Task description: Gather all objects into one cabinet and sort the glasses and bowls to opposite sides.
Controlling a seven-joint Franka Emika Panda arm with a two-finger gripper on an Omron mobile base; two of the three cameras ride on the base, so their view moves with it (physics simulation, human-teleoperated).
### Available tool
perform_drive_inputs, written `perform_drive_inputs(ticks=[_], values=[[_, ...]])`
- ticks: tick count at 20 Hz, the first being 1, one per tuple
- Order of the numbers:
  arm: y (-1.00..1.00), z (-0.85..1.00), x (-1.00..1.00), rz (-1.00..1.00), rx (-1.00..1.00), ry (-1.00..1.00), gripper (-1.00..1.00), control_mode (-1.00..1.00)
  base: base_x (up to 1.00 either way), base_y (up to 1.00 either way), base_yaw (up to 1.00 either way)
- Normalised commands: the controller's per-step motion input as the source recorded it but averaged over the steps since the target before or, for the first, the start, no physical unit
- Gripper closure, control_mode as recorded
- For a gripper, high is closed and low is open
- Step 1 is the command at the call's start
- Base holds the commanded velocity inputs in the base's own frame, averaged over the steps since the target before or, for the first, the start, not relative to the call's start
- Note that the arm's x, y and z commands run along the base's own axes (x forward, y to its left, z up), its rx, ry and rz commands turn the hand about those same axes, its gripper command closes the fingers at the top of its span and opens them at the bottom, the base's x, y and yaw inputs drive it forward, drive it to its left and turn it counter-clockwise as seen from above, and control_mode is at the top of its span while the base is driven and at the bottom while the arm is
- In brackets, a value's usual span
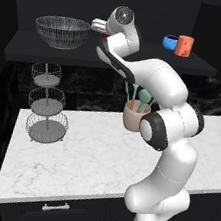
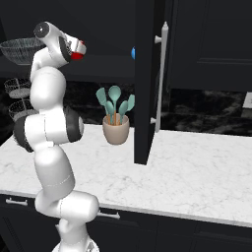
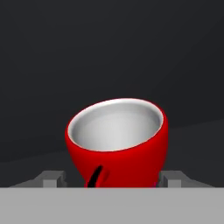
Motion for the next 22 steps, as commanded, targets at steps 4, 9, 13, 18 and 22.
perform_drive_inputs(ticks=[4, 9, 13, 18, 22], values=[[0.00, 0.00, 0.00, 0.00, 0.00, 0.00, 1.00, -1.00, 0.00, 0.00, 0.00], [0.00, 0.00, 0.00, 0.00, 0.00, 0.00, 1.00, -1.00, 0.00, 0.00, 0.00], [0.00, 0.00, -0.01, 0.00, 0.00, 0.00, 1.00, -1.00, 0.00, 0.00, 0.00], [0.00, 0.04, -0.37, 0.00, 0.00, 0.00, 1.00, -1.00, 0.00, 0.00, 0.00], [0.00, 0.11, -0.63, 0.00, 0.00, 0.00, 1.00, -1.00, 0.00, 0.00, 0.00]])
